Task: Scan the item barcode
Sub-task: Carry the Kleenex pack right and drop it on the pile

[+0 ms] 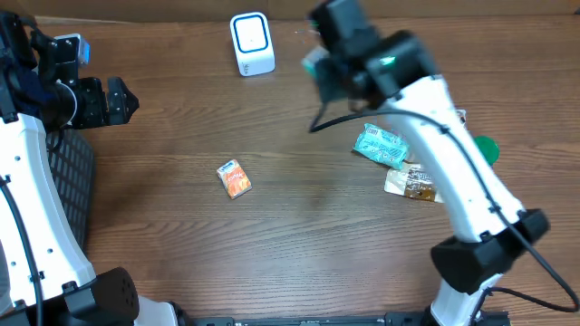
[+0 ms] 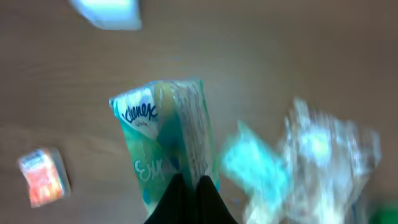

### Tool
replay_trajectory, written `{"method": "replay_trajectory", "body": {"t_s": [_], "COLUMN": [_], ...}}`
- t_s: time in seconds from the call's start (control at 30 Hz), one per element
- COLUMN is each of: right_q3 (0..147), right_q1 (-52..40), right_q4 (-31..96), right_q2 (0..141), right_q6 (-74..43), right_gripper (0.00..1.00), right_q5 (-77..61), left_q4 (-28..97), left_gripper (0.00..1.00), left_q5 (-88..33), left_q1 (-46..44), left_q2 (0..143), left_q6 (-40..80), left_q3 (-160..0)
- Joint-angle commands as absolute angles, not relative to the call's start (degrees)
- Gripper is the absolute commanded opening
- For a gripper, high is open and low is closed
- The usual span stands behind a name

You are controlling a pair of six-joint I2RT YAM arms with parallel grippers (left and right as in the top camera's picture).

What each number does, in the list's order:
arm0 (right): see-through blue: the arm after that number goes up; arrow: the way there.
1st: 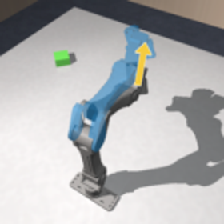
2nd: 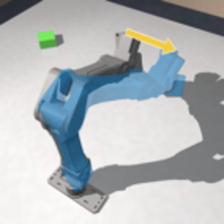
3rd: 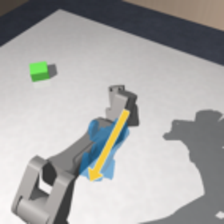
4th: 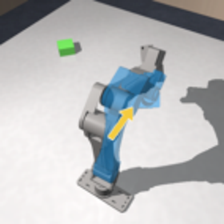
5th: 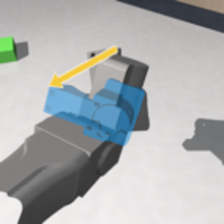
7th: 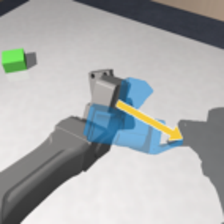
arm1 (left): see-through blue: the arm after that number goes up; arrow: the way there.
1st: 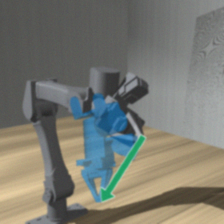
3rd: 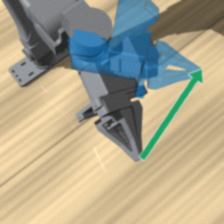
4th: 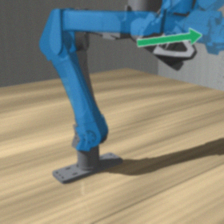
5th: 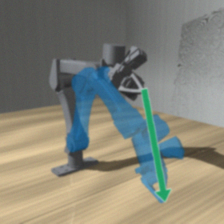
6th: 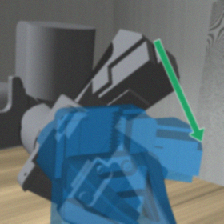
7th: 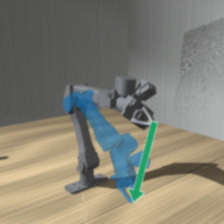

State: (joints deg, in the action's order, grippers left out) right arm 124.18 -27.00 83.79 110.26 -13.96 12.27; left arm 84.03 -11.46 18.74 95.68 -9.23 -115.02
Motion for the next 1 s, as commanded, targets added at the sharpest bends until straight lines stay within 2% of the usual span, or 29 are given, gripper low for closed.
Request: {"method": "replay_trajectory", "body": {"t_s": [0.0, 0.13, 0.33, 0.57, 0.7, 0.77, 0.83, 0.97], "right_q3": [123.7, 121.4, 111.6, 97.8, 94.7, 94.8, 96.5, 103.6], "right_q1": [-20.9, -12.8, -3.2, 0.3, 0.4, 0.4, 0.4, 0.1], "right_q4": [89.9, 93.3, 88.6, 81.1, 78.7, 78.4, 79.1, 82.8], "right_q2": [111.9, 112.0, 112.0, 112.0, 112.0, 112.0, 112.0, 111.9], "right_q6": [-27.0, -30.7, -31.7, -31.6, -30.3, -29.2, -28.4, -27.4], "right_gripper": [0.04, 0.04, 0.04, 0.05, 0.35, 0.58, 0.66, 0.68], "right_q5": [8.7, 8.6, 7.6, 7.4, 7.8, 7.8, 7.8, 5.5], "left_q4": [84.0, 84.0, 84.0, 84.0, 84.0, 84.0, 84.0, 84.0], "left_gripper": [1.0, 0.99, 1.0, 0.99, 1.0, 1.0, 1.0, 1.0], "left_q5": [-11.6, -11.6, -11.6, -11.6, -11.6, -11.6, -11.6, -11.6], "left_q1": [18.3, 18.3, 18.3, 18.3, 18.3, 18.3, 18.3, 18.3], "left_q2": [95.6, 95.6, 95.6, 95.6, 95.6, 95.6, 95.6, 95.6], "left_q6": [-10.3, -10.3, -10.3, -10.3, -10.3, -10.3, -10.3, -10.3], "left_q3": [-115.6, -115.6, -115.6, -115.6, -115.6, -115.6, -115.6, -115.6]}}
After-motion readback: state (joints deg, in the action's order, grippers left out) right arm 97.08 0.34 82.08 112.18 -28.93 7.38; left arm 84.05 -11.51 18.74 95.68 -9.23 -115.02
